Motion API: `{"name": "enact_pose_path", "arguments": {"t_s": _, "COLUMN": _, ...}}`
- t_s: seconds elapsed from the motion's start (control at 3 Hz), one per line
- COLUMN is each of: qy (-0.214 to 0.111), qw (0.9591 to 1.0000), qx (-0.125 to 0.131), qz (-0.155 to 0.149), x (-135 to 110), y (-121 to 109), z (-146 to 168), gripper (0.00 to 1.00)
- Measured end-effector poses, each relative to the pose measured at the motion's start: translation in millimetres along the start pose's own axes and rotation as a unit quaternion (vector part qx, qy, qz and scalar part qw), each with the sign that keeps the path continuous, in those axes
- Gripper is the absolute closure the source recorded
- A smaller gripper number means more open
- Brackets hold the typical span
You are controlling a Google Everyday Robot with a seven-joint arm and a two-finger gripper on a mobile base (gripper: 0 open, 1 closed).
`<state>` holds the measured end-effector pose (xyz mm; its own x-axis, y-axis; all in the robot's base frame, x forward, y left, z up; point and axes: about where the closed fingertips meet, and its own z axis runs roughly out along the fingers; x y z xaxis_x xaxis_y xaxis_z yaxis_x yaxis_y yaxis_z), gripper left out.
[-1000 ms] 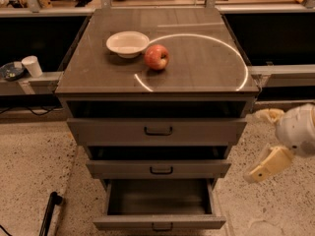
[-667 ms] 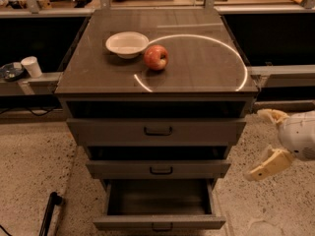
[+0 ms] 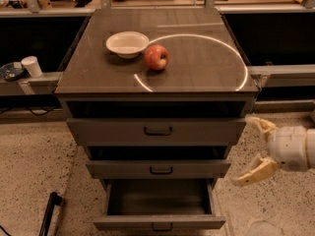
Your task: Close bottom drawer
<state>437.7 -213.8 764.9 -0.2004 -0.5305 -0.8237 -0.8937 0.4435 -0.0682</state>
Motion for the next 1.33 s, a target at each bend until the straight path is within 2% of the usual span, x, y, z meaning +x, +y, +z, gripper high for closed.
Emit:
{"name": "enact_pose_path", "arguments": {"t_s": 0.33, "qy": -0.089, "qw": 0.9959, "qx": -0.01, "qz": 0.0, "x": 25, "y": 38, "z": 80, "gripper": 0.0}}
{"name": "enact_pose_path", "arguments": {"t_s": 0.67, "qy": -0.081, "qw": 0.9963, "qx": 0.004, "qz": -0.027, "x": 43, "y": 66, "z": 124, "gripper": 0.0}}
{"name": "enact_pose_path", "arguments": {"t_s": 1.0, "qy": -0.077, "qw": 0.9966, "qx": 0.012, "qz": -0.028, "x": 44, "y": 63, "z": 126, "gripper": 0.0}}
{"name": "enact_pose_path", "arguments": {"t_s": 1.33, "qy": -0.053, "qw": 0.9961, "qx": -0.003, "qz": -0.07, "x": 68, "y": 72, "z": 155, "gripper": 0.0}}
